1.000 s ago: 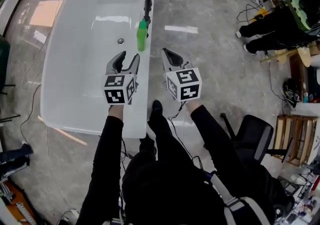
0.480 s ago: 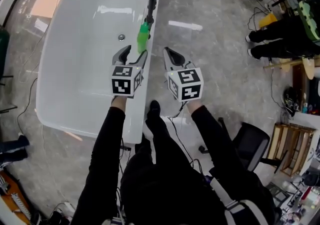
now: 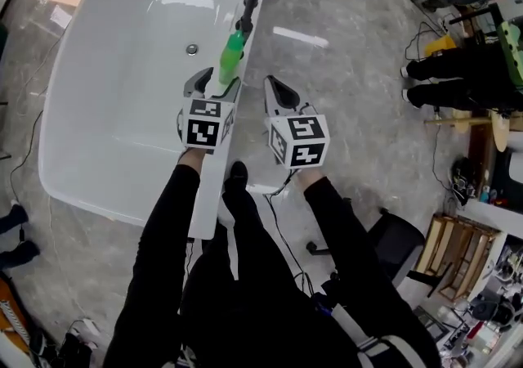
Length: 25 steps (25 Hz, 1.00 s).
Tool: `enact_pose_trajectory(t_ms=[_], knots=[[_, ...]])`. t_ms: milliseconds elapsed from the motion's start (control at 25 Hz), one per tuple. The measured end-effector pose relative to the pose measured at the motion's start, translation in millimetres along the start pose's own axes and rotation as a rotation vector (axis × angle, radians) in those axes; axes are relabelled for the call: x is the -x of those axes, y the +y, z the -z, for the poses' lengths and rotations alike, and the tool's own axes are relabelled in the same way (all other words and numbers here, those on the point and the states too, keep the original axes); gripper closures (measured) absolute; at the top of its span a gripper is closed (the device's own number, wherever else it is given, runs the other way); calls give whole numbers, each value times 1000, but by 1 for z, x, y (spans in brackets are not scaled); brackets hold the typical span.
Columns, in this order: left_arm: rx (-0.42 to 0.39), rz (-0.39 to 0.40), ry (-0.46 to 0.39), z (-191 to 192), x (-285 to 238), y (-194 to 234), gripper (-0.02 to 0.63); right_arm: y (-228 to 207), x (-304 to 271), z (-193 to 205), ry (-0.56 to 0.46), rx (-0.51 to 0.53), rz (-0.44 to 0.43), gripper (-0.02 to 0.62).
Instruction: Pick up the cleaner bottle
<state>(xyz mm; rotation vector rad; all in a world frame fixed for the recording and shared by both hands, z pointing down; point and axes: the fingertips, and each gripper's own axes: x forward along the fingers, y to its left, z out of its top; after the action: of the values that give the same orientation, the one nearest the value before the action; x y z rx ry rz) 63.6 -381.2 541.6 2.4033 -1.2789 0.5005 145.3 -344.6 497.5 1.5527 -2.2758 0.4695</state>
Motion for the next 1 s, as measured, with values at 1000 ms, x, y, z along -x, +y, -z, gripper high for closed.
enact_pose_trajectory(t_ms=[1000], knots=[[-6, -25, 21, 39, -79, 13, 353, -27, -47, 43, 43, -47, -13, 594]])
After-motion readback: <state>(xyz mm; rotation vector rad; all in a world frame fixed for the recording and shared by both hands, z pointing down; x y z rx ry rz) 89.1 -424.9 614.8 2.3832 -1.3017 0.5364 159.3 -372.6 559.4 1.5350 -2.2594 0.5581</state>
